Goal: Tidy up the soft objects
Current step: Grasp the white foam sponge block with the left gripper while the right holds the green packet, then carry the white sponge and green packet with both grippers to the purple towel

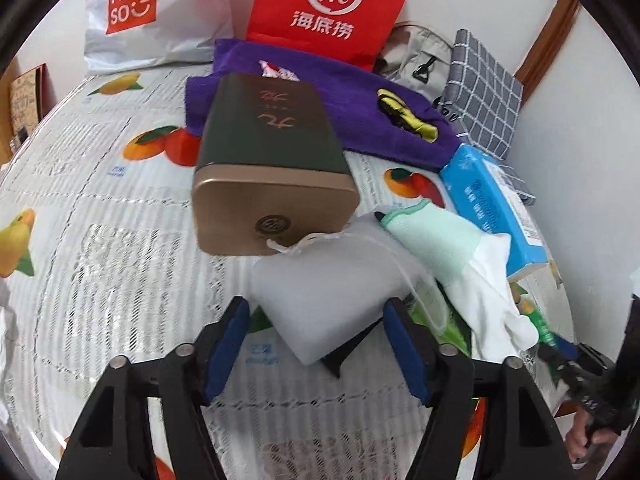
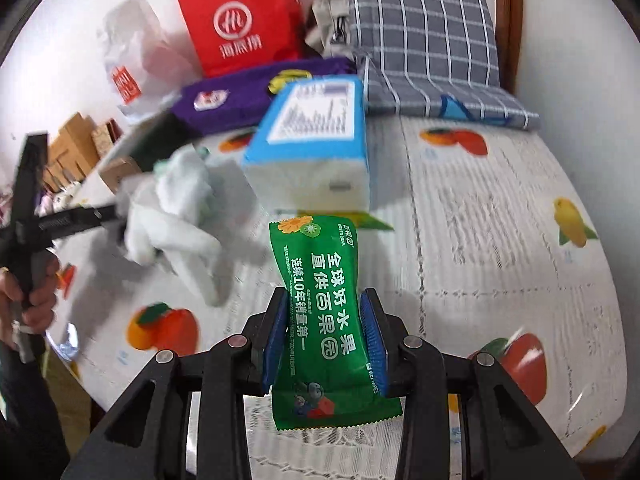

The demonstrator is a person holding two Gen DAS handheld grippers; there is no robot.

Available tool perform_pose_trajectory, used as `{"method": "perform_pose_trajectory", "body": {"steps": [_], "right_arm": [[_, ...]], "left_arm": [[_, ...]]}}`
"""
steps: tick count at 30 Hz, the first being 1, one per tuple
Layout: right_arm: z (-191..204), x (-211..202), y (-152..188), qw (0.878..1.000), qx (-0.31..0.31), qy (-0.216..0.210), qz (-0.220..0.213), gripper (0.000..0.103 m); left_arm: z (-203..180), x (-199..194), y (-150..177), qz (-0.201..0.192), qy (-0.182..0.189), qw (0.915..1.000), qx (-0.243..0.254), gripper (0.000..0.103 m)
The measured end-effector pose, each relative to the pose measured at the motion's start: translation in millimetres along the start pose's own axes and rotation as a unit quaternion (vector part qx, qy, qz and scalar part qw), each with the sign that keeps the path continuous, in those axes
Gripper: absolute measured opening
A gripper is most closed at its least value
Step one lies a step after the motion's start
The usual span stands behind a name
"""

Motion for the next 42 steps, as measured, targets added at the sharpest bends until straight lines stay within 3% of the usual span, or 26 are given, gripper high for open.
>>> {"method": "perform_pose_trajectory", "body": {"steps": [4, 8, 10, 12, 13, 17, 42], "right_arm": [[-1, 16, 7, 1.0, -0.001, 0.005, 0.017, 0.04], [5, 20, 7, 1.0, -0.013, 0.002, 0.011, 0.058], [7, 21, 7, 1.0, -0.019, 0.007, 0.004, 0.058], [9, 23, 7, 0.999, -0.026, 0.024, -0.003, 0.049], [9, 23, 7, 0.999, -0.03, 0.034, -0.006, 0.036], [8, 21, 4, 0.999, -0.02, 0.037, -0.008, 0.03], [15, -29, -12, 0.998, 0.037, 0.014, -0.04, 0.03]], "left_arm": [[-8, 2, 1, -0.003, -0.007, 0.9997, 0.024, 0.057], [-8, 1, 0, -0.009, -0.001, 0.9998, 0.017, 0.055], [-8, -1, 0, -0.01, 0.0, 0.9999, 0.013, 0.055], [-7, -4, 0, -0.012, -0.001, 0.9998, 0.013, 0.054], [-7, -6, 0, -0.013, -0.003, 0.9998, 0.012, 0.054], [-3, -17, 0, -0.016, -0.011, 0.9998, 0.007, 0.054], [-4, -89, -8, -0.051, -0.034, 0.9979, -0.019, 0.054]]}}
Point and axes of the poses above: each gripper's, at about its wrist camera, not at the fingertips, and x roughly the way its jaws point, z to its left, y to its underside, the point moved 5 cm from there along x, roughly the way its jaws point, and after that the axes turned 8 degrees about -z, right-handed, at the moved point
